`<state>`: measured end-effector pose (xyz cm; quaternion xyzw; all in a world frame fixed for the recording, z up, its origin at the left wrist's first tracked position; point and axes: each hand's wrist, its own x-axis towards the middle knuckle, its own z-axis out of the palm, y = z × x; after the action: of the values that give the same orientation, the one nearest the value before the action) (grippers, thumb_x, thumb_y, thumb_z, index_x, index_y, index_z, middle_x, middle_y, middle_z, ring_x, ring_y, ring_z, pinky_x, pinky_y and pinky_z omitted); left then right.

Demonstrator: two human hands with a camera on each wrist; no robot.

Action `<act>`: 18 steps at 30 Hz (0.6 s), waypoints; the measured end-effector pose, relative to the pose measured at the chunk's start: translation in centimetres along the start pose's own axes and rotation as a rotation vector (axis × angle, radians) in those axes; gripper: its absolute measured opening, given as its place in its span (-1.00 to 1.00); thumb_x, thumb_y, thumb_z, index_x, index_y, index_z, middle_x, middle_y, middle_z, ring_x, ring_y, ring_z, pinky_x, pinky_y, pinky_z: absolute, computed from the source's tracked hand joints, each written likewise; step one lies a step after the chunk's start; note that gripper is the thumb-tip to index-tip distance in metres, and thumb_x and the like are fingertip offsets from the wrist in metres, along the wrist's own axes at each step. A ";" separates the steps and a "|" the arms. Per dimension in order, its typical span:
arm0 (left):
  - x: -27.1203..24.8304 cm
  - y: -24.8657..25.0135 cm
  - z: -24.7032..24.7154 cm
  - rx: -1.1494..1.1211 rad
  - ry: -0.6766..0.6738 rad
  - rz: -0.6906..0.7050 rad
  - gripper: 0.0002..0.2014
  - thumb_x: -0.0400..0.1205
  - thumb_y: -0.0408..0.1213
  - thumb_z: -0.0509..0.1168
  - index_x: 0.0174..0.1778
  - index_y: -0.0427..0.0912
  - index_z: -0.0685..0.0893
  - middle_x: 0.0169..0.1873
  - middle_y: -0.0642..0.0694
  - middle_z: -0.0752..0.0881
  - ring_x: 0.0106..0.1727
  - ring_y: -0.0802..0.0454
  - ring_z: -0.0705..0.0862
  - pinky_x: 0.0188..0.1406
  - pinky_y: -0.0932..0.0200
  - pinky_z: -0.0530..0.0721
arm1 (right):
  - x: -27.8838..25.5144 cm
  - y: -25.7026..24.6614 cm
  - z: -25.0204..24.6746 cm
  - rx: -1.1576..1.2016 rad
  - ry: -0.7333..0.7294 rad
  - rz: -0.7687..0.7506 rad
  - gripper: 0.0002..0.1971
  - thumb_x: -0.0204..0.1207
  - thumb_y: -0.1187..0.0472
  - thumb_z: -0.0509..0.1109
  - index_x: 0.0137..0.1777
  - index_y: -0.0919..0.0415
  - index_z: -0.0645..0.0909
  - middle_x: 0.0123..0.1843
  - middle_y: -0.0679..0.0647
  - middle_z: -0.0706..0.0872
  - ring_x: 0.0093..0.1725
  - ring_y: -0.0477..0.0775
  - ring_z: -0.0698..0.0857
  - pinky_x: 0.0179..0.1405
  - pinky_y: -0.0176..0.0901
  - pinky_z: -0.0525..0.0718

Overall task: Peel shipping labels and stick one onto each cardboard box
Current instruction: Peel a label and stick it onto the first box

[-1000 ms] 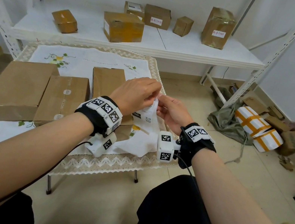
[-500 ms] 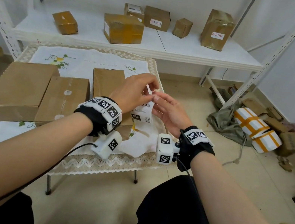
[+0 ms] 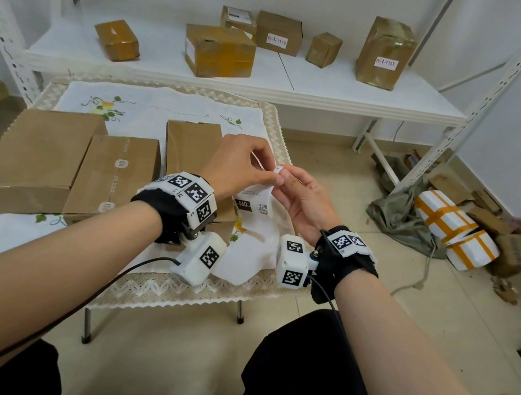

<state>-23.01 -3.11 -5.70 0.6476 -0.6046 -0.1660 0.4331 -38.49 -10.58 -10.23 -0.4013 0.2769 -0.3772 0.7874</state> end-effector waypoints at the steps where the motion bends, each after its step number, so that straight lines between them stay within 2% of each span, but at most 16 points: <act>1: 0.0 0.1 0.0 -0.023 0.006 -0.022 -0.78 0.37 -0.14 0.63 -0.23 -0.14 0.77 -0.31 0.07 0.81 -0.29 0.22 0.76 -0.33 0.50 0.60 | -0.1 0.0 0.1 0.011 0.003 0.001 -0.87 0.63 0.44 0.34 0.11 0.34 0.67 -0.12 0.16 0.82 -0.14 0.01 0.83 -0.14 -0.26 0.79; 5: 0.0 0.1 0.1 -0.116 -0.016 -0.085 -0.79 0.38 -0.17 0.63 -0.21 -0.18 0.79 -0.32 0.02 0.82 -0.26 0.13 0.81 -0.22 0.35 0.71 | -0.3 -0.2 0.2 0.022 0.000 0.006 -0.88 0.63 0.46 0.33 0.09 0.35 0.66 -0.17 0.17 0.84 -0.15 0.02 0.84 -0.12 -0.27 0.79; 8: 0.3 -0.2 0.1 -0.162 -0.057 -0.102 -0.76 0.37 -0.10 0.62 -0.21 -0.15 0.80 -0.29 -0.02 0.83 -0.21 0.07 0.81 -0.08 0.16 0.77 | -0.4 -0.4 0.4 0.014 -0.007 0.011 -0.86 0.60 0.50 0.36 0.09 0.35 0.65 -0.13 0.23 0.84 -0.12 0.06 0.86 -0.05 -0.24 0.81; 10: 0.3 -0.3 0.0 -0.199 -0.065 -0.118 -0.76 0.38 -0.12 0.63 -0.19 -0.18 0.81 -0.27 -0.06 0.83 -0.18 0.02 0.81 -0.05 0.11 0.79 | -0.4 -0.3 0.4 0.012 -0.006 0.012 -0.85 0.58 0.50 0.38 0.10 0.36 0.65 -0.10 0.25 0.84 -0.10 0.09 0.86 -0.02 -0.22 0.81; 14: 0.1 -0.2 0.1 -0.268 -0.064 -0.142 -0.77 0.42 -0.20 0.61 -0.15 -0.26 0.83 -0.25 -0.17 0.83 -0.17 -0.03 0.82 -0.12 0.16 0.80 | -0.3 0.0 0.2 0.018 -0.009 0.014 -0.87 0.60 0.49 0.38 0.10 0.38 0.65 -0.07 0.27 0.84 -0.06 0.14 0.86 0.02 -0.19 0.81; 18: -0.1 -0.2 0.1 -0.272 -0.033 -0.159 -0.89 0.51 -0.34 0.53 -0.14 -0.32 0.82 -0.25 -0.23 0.82 -0.21 -0.04 0.81 -0.22 0.25 0.76 | -0.3 0.2 0.1 0.030 -0.022 0.014 -0.86 0.61 0.50 0.35 0.12 0.42 0.66 -0.05 0.28 0.84 -0.04 0.18 0.86 -0.01 -0.19 0.81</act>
<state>-23.01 -3.09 -5.95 0.6259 -0.5304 -0.2907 0.4923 -38.51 -10.16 -10.27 -0.3917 0.2651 -0.3714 0.7990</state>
